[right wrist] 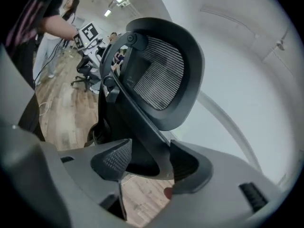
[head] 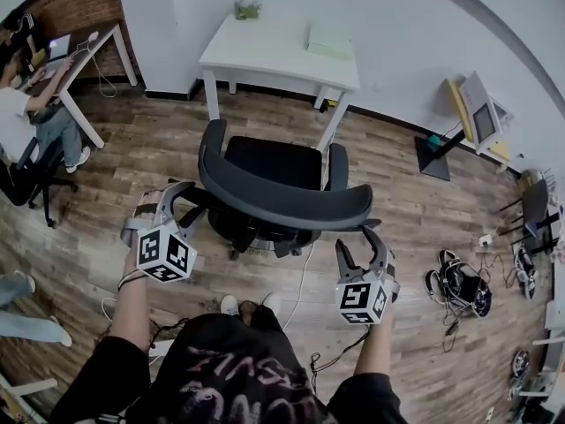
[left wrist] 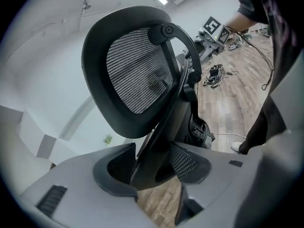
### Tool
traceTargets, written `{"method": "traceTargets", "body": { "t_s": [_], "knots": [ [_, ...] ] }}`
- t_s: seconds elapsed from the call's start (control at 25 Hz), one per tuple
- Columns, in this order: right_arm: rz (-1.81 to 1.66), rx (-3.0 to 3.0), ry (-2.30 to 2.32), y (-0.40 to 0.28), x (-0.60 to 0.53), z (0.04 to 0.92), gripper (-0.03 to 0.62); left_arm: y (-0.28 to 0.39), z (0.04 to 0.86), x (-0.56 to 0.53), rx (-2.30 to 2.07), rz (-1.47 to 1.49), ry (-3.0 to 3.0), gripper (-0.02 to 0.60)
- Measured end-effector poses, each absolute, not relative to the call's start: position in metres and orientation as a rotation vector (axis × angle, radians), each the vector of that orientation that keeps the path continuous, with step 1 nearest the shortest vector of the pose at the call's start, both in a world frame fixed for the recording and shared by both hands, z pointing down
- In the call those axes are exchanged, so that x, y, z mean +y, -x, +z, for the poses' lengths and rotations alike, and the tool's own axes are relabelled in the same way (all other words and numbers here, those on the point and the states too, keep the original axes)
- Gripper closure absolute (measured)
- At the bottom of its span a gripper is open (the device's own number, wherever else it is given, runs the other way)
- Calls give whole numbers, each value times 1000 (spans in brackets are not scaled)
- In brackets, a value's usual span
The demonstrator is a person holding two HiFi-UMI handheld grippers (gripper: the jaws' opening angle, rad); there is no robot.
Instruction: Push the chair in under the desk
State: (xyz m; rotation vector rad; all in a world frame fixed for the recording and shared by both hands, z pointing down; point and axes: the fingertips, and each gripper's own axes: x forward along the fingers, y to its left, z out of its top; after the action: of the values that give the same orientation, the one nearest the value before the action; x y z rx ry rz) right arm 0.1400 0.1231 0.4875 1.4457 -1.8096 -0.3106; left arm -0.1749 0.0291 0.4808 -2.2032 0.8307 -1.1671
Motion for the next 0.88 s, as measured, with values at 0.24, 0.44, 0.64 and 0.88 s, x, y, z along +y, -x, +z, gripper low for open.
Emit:
{"method": "traceTargets", "body": {
  "t_s": [0.24,0.44,0.64,0.88],
  "knots": [
    [-378,-1755,-1376,-144,109,486,333,176,490,25,775,-1241,2148,342],
    [-367,-1742,-1302,-144,101,491,332,170,495,22,745,-1262,2133,337],
    [-406,-1716,-1279,-144,95,495,332,166,498,19,731,-1270,2132,333],
    [-425,-1738,-1239,-146,87,498,332,161,500,15,735,-1272,2140,333]
  ]
}}
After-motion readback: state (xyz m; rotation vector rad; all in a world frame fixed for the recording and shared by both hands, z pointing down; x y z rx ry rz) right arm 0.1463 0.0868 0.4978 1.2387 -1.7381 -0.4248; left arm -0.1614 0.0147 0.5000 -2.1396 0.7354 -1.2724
